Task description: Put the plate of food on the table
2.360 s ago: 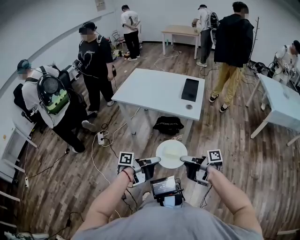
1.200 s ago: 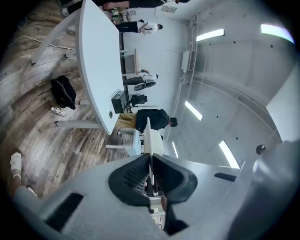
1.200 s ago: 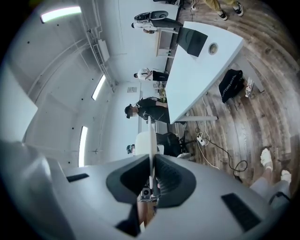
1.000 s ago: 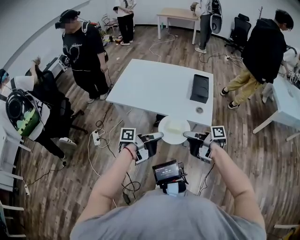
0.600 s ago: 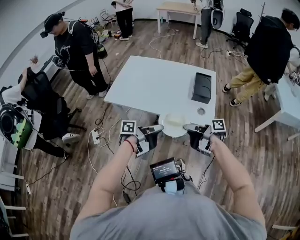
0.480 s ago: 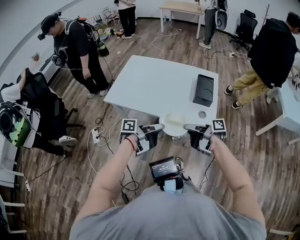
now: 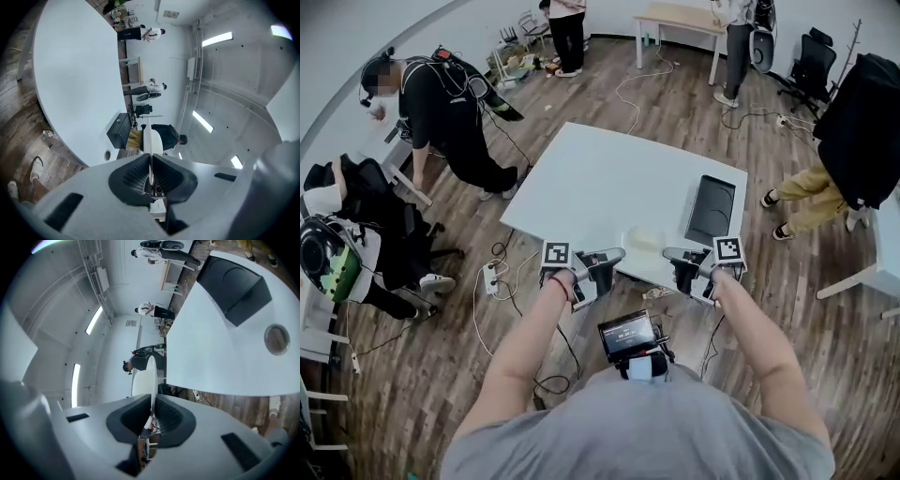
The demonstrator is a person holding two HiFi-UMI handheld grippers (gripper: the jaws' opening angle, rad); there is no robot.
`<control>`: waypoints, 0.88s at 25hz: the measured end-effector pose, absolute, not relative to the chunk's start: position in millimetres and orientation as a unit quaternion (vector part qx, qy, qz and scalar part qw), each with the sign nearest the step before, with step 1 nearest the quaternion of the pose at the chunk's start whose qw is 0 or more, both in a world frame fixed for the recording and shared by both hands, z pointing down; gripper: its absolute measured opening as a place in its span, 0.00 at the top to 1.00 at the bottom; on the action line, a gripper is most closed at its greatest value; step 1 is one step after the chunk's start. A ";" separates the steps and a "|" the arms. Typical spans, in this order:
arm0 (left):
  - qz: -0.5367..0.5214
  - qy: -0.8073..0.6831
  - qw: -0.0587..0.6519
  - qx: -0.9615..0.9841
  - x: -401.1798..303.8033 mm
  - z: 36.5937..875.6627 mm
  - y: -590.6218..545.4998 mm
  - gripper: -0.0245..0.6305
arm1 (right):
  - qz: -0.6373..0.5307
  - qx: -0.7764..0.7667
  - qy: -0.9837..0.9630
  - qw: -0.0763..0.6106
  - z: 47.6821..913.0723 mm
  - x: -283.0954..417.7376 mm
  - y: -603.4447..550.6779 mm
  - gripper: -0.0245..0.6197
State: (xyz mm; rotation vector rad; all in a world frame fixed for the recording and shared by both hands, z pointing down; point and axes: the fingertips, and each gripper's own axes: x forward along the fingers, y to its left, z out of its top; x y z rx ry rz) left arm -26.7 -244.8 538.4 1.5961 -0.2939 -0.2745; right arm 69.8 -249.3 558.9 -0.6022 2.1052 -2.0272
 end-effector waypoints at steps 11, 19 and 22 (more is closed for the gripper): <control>-0.124 -0.166 0.676 0.707 -10.0 553.7 -330.2 0.91 | -0.678 -0.200 0.704 0.062 571.1 88.1 -337.7 0.90; -0.105 -0.181 0.679 0.704 -15.6 588.5 -371.7 0.91 | -0.670 -0.231 0.703 0.063 602.9 85.3 -375.3 0.90; -0.097 -0.187 0.680 0.703 -17.3 602.6 -386.1 0.91 | -0.669 -0.236 0.701 0.067 612.4 83.7 -386.7 0.90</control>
